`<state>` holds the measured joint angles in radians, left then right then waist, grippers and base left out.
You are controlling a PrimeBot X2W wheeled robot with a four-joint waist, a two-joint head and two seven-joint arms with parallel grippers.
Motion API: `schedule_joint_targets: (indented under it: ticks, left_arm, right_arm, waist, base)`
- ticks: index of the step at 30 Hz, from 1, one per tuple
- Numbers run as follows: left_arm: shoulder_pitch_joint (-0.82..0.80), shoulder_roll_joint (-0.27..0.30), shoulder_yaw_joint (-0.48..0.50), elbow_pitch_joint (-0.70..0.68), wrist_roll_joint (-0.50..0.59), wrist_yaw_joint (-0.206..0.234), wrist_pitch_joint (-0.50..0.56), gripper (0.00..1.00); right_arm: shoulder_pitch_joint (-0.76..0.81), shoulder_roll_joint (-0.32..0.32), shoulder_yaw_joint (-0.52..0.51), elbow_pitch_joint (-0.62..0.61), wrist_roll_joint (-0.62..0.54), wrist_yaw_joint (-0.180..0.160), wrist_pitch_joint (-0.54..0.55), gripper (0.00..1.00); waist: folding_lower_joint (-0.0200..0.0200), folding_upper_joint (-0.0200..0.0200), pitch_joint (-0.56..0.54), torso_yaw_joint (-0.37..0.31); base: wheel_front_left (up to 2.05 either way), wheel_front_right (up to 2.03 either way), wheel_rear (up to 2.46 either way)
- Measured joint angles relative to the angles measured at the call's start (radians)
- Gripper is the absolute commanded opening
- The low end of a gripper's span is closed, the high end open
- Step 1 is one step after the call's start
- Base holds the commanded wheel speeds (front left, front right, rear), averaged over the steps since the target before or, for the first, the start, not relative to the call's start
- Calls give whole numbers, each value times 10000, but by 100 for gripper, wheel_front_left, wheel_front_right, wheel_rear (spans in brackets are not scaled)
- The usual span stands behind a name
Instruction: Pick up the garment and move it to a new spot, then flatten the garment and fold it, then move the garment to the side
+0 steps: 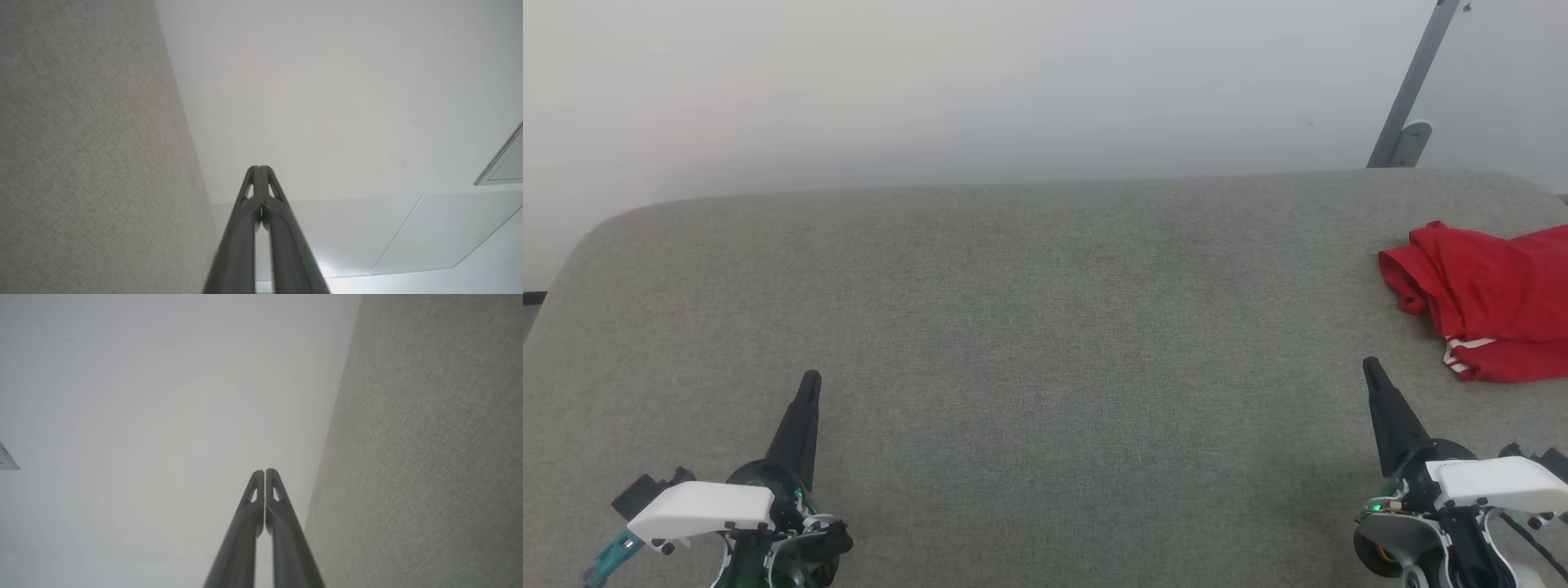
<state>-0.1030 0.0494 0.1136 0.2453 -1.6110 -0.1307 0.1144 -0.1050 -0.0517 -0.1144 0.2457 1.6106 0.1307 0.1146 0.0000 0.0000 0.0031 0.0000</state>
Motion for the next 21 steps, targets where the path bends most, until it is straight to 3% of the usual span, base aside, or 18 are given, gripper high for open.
schedule_joint_targets:
  ticks: [21]
  left_arm:
    - [0, 0, -2, 0, 0, 0, 0, 0]
  right_arm:
    - [-4, 0, 2, -2, 0, 0, 0, 0]
  waist:
    - [0, 0, 0, 0]
  base:
    - [0, 0, 0]
